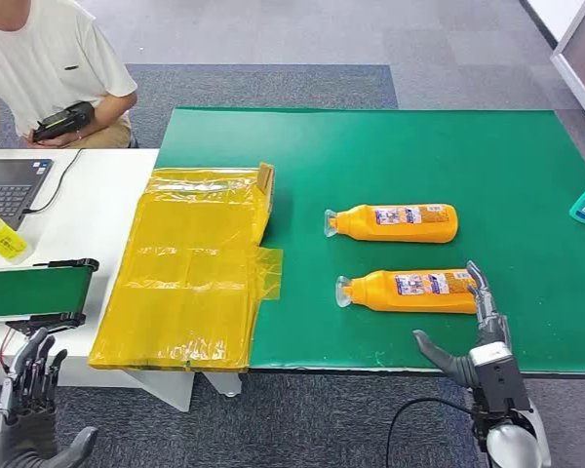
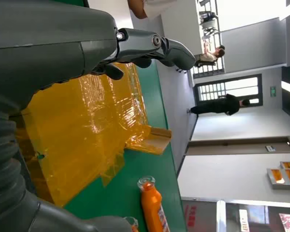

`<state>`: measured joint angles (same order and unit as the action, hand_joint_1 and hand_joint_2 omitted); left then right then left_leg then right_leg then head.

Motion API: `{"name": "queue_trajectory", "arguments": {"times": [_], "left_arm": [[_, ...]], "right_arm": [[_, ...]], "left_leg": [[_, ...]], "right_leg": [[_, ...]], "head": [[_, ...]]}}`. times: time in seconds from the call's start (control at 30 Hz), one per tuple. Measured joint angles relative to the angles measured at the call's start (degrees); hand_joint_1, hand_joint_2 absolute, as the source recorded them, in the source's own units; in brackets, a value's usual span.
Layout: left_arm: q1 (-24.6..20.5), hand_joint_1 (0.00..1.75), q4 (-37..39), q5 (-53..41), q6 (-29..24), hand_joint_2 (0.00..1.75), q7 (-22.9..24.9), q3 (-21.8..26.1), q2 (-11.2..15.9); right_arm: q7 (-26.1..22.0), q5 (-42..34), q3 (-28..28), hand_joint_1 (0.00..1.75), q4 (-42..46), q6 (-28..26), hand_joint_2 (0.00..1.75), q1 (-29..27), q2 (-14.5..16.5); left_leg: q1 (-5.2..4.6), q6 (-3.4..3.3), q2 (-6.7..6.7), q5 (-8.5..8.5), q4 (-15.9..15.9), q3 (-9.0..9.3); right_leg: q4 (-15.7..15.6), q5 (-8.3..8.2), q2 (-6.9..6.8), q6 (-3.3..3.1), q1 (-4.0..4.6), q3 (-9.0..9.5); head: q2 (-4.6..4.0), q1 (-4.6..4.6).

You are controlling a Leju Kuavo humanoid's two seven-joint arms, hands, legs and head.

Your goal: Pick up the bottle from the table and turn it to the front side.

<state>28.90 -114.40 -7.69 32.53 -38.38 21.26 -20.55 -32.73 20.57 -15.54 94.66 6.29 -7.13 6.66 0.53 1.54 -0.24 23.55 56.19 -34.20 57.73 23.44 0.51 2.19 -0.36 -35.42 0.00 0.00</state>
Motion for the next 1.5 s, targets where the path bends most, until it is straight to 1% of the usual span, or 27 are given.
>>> {"name": "queue_trajectory", "arguments": {"times": [0.7,0.77,0.83,0.87,0.97,1.07,1.13,1.23,1.3,1.4,1.5], "left_arm": [[0.1,0.0,0.0,1.0,-0.9,1.75,0.7,-1.8,0.0],[0.1,0.0,0.0,1.1,-0.7,1.75,0.7,-1.7,0.0],[0.1,0.0,0.0,1.7,-0.2,1.75,0.5,-1.6,0.0],[0.2,0.0,0.0,2.1,0.1,1.75,0.4,-1.4,0.0],[0.5,0.0,0.0,3.6,0.9,1.75,-0.1,-0.4,0.0],[1.0,0.0,0.0,4.2,1.3,1.75,-0.6,0.6,0.1],[1.1,0.0,0.0,4.2,1.3,1.75,-0.8,1.1,0.1],[1.2,0.0,0.0,4.2,1.3,1.75,-0.9,1.5,0.1],[1.2,0.0,0.0,4.2,1.3,1.75,-1.0,1.7,0.1],[1.3,0.0,0.0,4.4,1.0,1.75,-1.2,2.0,0.1],[1.7,0.0,0.0,4.9,0.8,1.75,-1.3,2.1,0.1]], "right_arm": [[-1.0,0.1,-2.3,0.0,0.0,0.7,1.75,-0.1,-0.1],[-0.7,1.4,-2.3,0.0,0.0,0.2,1.75,0.0,-0.1],[0.9,5.9,-2.0,0.0,0.0,-2.1,1.75,0.1,-0.3],[2.3,9.2,-1.6,0.0,0.0,-3.7,1.75,0.2,-0.5],[8.7,20.0,1.0,0.0,-0.3,-7.9,1.75,0.7,-2.5],[15.3,27.1,4.8,0.0,-1.6,-9.0,1.75,1.9,-6.4],[16.9,28.8,6.9,0.0,-2.7,-9.1,1.75,2.7,-8.7],[17.9,29.6,8.9,0.0,-3.8,-9.1,1.75,3.5,-10.8],[19.4,31.0,10.3,0.0,-4.5,-8.8,1.75,4.1,-12.4],[22.2,33.3,12.6,0.0,-6.1,-7.8,1.75,6.2,-15.6],[23.6,34.0,14.4,0.0,-7.5,-6.4,1.75,8.6,-18.7]], "left_leg": [[0.0,0.0,0.0,0.0,0.0,0.0],[0.0,0.0,0.0,0.0,0.0,-0.01],[0.0,-0.01,0.0,0.0,0.0,-0.01],[0.0,-0.01,0.0,0.0,0.0,-0.01],[0.0,-0.01,0.0,0.01,0.0,-0.01],[-0.01,-0.04,-0.01,0.0,0.0,0.0],[-0.01,-0.07,-0.01,-0.02,0.0,0.0],[-0.02,-0.08,-0.01,-0.02,0.0,0.0],[-0.02,-0.08,-0.02,-0.03,0.0,-0.01],[-0.02,-0.09,-0.01,-0.04,0.0,0.0],[-0.04,-0.15,-0.02,-0.08,0.0,0.0]], "right_leg": [[0.0,0.0,0.0,0.0,0.0,0.02],[0.0,0.0,0.0,0.0,0.0,0.04],[0.0,0.0,-0.01,0.0,0.0,0.07],[0.0,0.0,-0.01,0.0,0.0,0.08],[0.0,0.0,-0.01,0.01,0.0,0.1],[0.0,-0.03,-0.01,0.04,-0.04,0.1],[0.0,-0.04,-0.01,0.07,-0.07,0.1],[0.0,-0.04,-0.02,0.07,-0.07,0.1],[0.0,-0.05,-0.02,0.07,-0.07,0.11],[0.0,-0.06,-0.02,0.09,-0.08,0.11],[0.0,-0.09,-0.03,0.13,-0.1,0.11]], "head": [[0.0,0.0],[0.0,0.0],[0.0,0.01],[0.0,0.01],[0.0,0.01],[0.0,0.01],[0.0,0.01],[0.0,0.0],[0.0,0.0],[0.0,0.01],[0.0,0.01]]}}
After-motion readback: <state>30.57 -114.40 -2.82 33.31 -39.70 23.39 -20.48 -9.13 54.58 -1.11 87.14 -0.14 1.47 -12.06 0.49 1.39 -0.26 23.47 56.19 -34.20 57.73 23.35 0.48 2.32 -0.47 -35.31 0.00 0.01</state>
